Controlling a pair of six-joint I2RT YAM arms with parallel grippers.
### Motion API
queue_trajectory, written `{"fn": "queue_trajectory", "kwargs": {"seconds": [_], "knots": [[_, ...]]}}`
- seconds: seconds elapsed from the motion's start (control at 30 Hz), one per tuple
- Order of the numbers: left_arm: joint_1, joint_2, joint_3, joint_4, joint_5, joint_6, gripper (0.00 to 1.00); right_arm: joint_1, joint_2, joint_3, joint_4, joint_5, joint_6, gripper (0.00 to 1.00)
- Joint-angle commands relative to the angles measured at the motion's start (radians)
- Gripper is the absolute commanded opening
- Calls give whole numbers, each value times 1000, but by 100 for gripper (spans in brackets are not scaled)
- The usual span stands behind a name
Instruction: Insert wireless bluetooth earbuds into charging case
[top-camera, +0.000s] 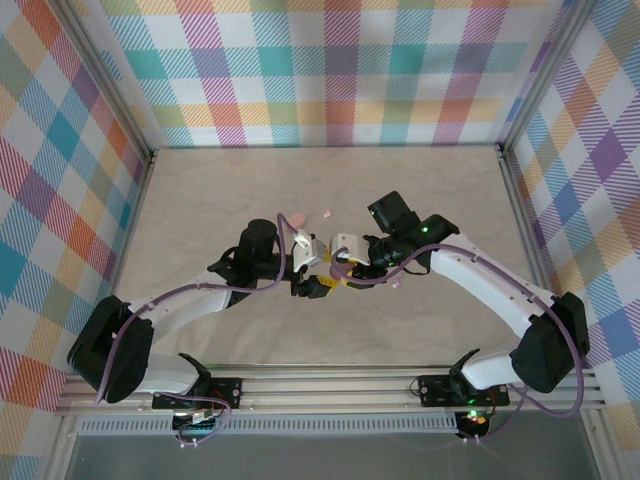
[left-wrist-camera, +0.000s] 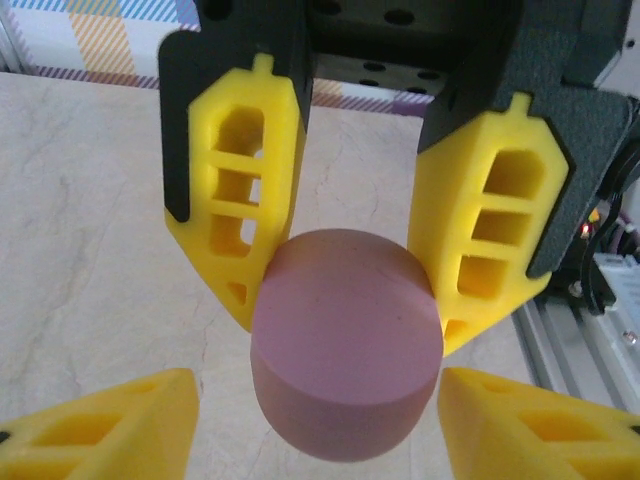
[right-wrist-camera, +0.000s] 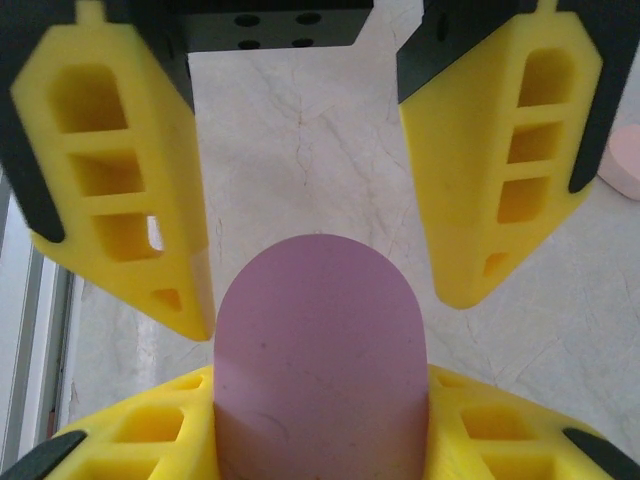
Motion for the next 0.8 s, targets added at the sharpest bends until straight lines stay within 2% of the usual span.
{"fn": "queue_trajectory", "kwargs": {"seconds": [0.0, 0.17, 0.27, 0.37, 0.53, 0.67, 0.77], "knots": [[-16, 12, 36, 45, 43, -9, 58, -1, -27, 26, 5, -55, -27, 28], [-18, 12, 33, 44, 48, -10, 51, -2, -27, 21, 22, -62, -27, 27], [-18, 9, 32, 46, 53, -16, 43, -1, -21, 15, 39, -72, -22, 28], [-18, 2, 29, 38, 51, -16, 38, -2, -28, 3, 74, -69, -11, 33], [-18, -34, 1, 28, 13, -16, 30, -2, -71, -53, 178, -46, 7, 35], [-18, -63, -19, 31, -7, -33, 22, -3, -93, -72, 214, -35, 21, 48], [-16, -86, -17, -8, -16, -27, 11, -11, -131, -109, 272, -43, 50, 59]]}}
